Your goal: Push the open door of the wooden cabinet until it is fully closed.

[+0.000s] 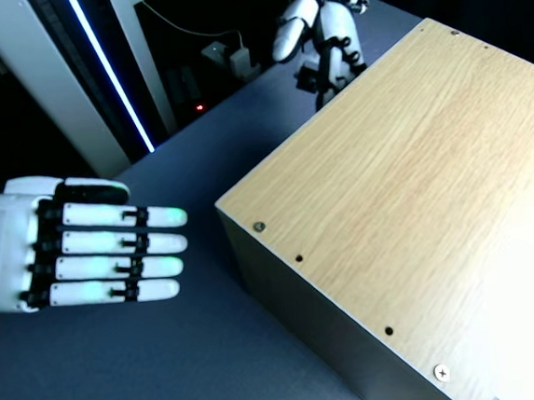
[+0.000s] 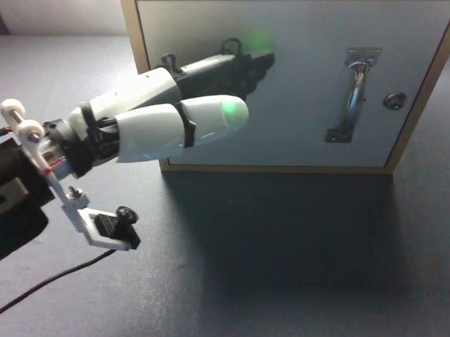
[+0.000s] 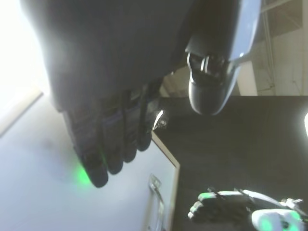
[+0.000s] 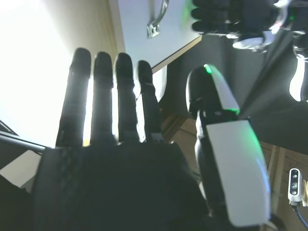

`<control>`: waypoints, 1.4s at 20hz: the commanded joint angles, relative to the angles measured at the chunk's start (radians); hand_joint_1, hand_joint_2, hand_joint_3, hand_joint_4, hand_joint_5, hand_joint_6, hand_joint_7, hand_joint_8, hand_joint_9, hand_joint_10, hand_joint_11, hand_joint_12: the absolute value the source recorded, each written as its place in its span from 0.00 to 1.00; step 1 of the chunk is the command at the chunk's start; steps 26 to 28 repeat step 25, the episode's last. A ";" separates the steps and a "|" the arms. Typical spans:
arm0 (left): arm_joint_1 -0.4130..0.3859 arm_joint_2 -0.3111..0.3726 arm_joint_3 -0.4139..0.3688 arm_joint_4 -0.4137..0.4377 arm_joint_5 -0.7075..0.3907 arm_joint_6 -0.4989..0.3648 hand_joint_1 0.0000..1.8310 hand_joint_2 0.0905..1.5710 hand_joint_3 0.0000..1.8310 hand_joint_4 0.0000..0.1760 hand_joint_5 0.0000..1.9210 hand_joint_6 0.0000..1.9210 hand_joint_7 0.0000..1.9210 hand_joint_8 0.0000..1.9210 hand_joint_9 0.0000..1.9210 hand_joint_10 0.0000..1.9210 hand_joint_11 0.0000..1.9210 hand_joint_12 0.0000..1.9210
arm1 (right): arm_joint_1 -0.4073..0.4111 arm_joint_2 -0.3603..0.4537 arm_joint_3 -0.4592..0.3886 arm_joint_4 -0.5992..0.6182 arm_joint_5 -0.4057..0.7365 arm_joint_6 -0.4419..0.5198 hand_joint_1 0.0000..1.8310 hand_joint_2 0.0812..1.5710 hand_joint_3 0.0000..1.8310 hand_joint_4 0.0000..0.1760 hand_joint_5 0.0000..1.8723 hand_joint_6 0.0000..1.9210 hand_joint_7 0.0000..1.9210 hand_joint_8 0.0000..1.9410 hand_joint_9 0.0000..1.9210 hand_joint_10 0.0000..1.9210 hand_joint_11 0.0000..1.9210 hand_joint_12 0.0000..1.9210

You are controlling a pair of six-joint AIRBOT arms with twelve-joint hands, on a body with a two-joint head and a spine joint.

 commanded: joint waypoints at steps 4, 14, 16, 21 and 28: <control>-0.017 0.001 -0.001 -0.038 -0.110 -0.003 0.12 0.93 0.00 0.00 0.09 0.00 0.10 0.00 0.11 0.00 0.09 0.12 | 0.004 -0.001 0.005 0.028 0.120 0.009 0.21 0.82 0.00 0.00 0.19 0.00 0.17 0.00 0.12 0.00 0.10 0.01; 0.177 0.173 -0.162 -0.067 -0.379 -0.003 0.04 0.94 0.00 0.00 0.17 0.00 0.18 0.00 0.17 0.00 0.02 0.37 | 0.004 -0.001 -0.001 0.030 0.131 0.010 0.24 0.83 0.00 0.00 0.20 0.00 0.18 0.00 0.13 0.00 0.11 0.01; 0.220 0.205 -0.175 -0.108 -0.418 -0.003 0.02 0.93 0.00 0.00 0.11 0.00 0.11 0.00 0.11 0.00 0.00 0.30 | 0.004 0.000 -0.005 0.039 0.153 0.010 0.26 0.81 0.00 0.00 0.20 0.00 0.19 0.00 0.15 0.01 0.13 0.02; 0.317 0.287 -0.210 -0.246 -0.531 -0.003 0.15 0.89 0.00 0.00 0.12 0.00 0.13 0.00 0.13 0.00 0.00 0.34 | 0.004 0.000 -0.006 0.090 0.235 0.010 0.32 0.82 0.00 0.00 0.21 0.00 0.20 0.00 0.16 0.00 0.11 0.02; 0.382 0.304 -0.232 -0.302 -0.668 -0.003 0.11 0.89 0.00 0.09 0.08 0.00 0.07 0.00 0.03 0.00 0.00 0.00 | 0.011 -0.002 -0.007 0.108 0.258 0.009 0.38 0.87 0.00 0.00 0.19 0.00 0.18 0.00 0.15 0.01 0.04 0.28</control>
